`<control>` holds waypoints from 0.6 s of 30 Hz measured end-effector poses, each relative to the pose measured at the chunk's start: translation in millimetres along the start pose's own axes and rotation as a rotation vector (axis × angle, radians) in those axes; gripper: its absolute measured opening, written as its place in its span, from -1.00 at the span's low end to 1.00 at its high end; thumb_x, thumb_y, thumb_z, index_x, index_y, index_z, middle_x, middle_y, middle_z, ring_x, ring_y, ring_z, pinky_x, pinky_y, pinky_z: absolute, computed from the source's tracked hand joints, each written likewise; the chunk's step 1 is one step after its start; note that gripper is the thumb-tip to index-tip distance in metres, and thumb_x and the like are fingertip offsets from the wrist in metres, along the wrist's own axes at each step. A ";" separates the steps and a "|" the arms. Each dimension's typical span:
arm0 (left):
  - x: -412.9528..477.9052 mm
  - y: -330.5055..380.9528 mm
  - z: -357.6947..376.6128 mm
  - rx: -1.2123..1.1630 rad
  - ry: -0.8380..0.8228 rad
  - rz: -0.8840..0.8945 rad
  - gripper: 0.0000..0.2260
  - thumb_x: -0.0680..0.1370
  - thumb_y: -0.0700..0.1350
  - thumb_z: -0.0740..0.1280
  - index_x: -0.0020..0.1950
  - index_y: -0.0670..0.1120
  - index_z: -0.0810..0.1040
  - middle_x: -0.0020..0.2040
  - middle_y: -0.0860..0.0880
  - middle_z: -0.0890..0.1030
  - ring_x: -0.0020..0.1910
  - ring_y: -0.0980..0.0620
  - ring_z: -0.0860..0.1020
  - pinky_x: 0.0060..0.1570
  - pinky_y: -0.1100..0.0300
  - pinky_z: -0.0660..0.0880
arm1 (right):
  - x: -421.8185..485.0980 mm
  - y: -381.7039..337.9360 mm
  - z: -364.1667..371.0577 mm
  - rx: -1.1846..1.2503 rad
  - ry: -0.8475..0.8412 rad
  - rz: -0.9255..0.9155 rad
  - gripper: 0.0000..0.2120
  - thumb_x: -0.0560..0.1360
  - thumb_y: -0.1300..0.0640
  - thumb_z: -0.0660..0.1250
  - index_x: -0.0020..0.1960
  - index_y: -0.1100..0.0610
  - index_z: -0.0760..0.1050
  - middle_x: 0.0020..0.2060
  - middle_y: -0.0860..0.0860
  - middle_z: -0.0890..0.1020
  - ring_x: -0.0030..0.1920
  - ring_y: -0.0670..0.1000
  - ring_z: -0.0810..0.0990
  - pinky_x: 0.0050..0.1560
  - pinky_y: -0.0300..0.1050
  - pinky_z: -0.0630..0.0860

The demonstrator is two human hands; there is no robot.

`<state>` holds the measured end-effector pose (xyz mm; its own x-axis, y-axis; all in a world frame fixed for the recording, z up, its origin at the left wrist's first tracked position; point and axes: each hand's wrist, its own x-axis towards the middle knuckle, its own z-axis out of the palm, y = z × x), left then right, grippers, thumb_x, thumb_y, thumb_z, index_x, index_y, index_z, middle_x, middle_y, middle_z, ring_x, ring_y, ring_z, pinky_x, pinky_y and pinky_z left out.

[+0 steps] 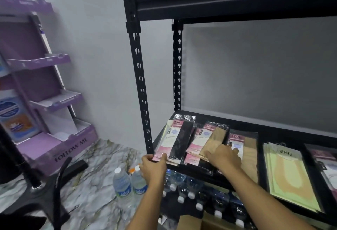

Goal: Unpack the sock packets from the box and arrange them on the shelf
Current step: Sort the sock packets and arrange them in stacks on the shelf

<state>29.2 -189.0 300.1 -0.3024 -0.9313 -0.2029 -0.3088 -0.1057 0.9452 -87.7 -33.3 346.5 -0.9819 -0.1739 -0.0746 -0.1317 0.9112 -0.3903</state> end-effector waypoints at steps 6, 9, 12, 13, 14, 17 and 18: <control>6.5 -8.5 -7.0 -0.083 0.022 -0.020 -0.75 0.41 -0.07 0.45 0.00 0.01 0.45 0.05 -0.13 0.60 0.03 -0.17 0.55 0.00 -0.03 0.53 | 2.7 3.4 -3.6 0.141 -0.004 0.045 -0.65 0.45 -0.18 0.34 -0.23 0.12 0.48 -0.08 0.05 0.63 0.25 0.17 0.43 -0.09 -0.04 0.47; -1.9 -8.1 -16.5 -0.221 -0.003 -0.065 -0.75 0.44 -0.19 0.45 0.00 -0.05 0.43 -0.03 -0.14 0.61 -0.11 -0.14 0.58 -0.01 -0.04 0.56 | 3.6 6.8 -11.0 0.376 -0.030 0.053 -0.74 0.44 -0.03 0.39 -0.19 0.18 0.54 -0.21 0.07 0.64 -0.09 0.12 0.62 -0.12 0.00 0.59; -12.1 -11.0 -24.6 -0.370 -0.041 -0.064 -0.70 0.46 -0.29 0.44 0.08 -0.09 0.41 -0.07 -0.22 0.64 -0.25 -0.08 0.58 -0.12 0.02 0.56 | -4.7 13.6 -19.0 0.580 0.019 0.030 -0.84 0.46 0.12 0.40 -0.24 0.17 0.51 -0.25 0.05 0.62 -0.23 0.06 0.60 -0.12 -0.04 0.58; -16.2 -11.9 -27.1 -0.437 -0.061 -0.051 -0.68 0.46 -0.32 0.44 0.10 -0.11 0.41 -0.07 -0.25 0.64 -0.27 -0.08 0.60 -0.17 0.05 0.57 | -8.4 16.8 -19.8 0.629 0.044 0.031 -0.87 0.47 0.15 0.40 -0.20 0.14 0.49 -0.25 0.03 0.61 -0.24 0.04 0.59 -0.14 -0.06 0.57; -21.0 -12.7 -28.9 -0.510 -0.088 -0.052 -0.67 0.47 -0.35 0.43 0.11 -0.11 0.40 -0.07 -0.27 0.64 -0.26 -0.09 0.61 -0.20 0.07 0.58 | -12.1 20.8 -18.9 0.682 0.061 0.040 -0.89 0.47 0.15 0.40 -0.13 0.11 0.46 -0.21 0.02 0.62 -0.25 0.04 0.61 -0.14 -0.03 0.60; -39.0 -10.5 -31.2 -0.674 -0.159 -0.081 -0.69 0.49 -0.41 0.38 0.05 -0.09 0.37 -0.02 -0.29 0.62 -0.15 -0.16 0.62 -0.28 0.07 0.65 | -25.4 34.5 -17.1 0.817 0.103 0.062 -0.80 0.47 0.16 0.41 0.04 0.07 0.44 -0.12 0.05 0.66 -0.25 0.05 0.67 -0.15 0.08 0.66; -45.0 -9.1 -30.5 -0.710 -0.177 -0.084 -0.69 0.50 -0.42 0.36 0.05 -0.09 0.37 0.00 -0.31 0.61 -0.11 -0.18 0.62 -0.24 0.05 0.66 | -29.9 39.5 -17.7 0.833 0.118 0.062 -0.78 0.48 0.16 0.41 0.08 0.08 0.44 -0.11 0.04 0.66 -0.25 0.04 0.67 -0.16 0.06 0.66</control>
<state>73.2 -156.7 308.4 -0.4631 -0.8462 -0.2634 0.3027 -0.4303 0.8504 -66.0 14.5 349.5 -0.9979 -0.0502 -0.0398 0.0207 0.3362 -0.9416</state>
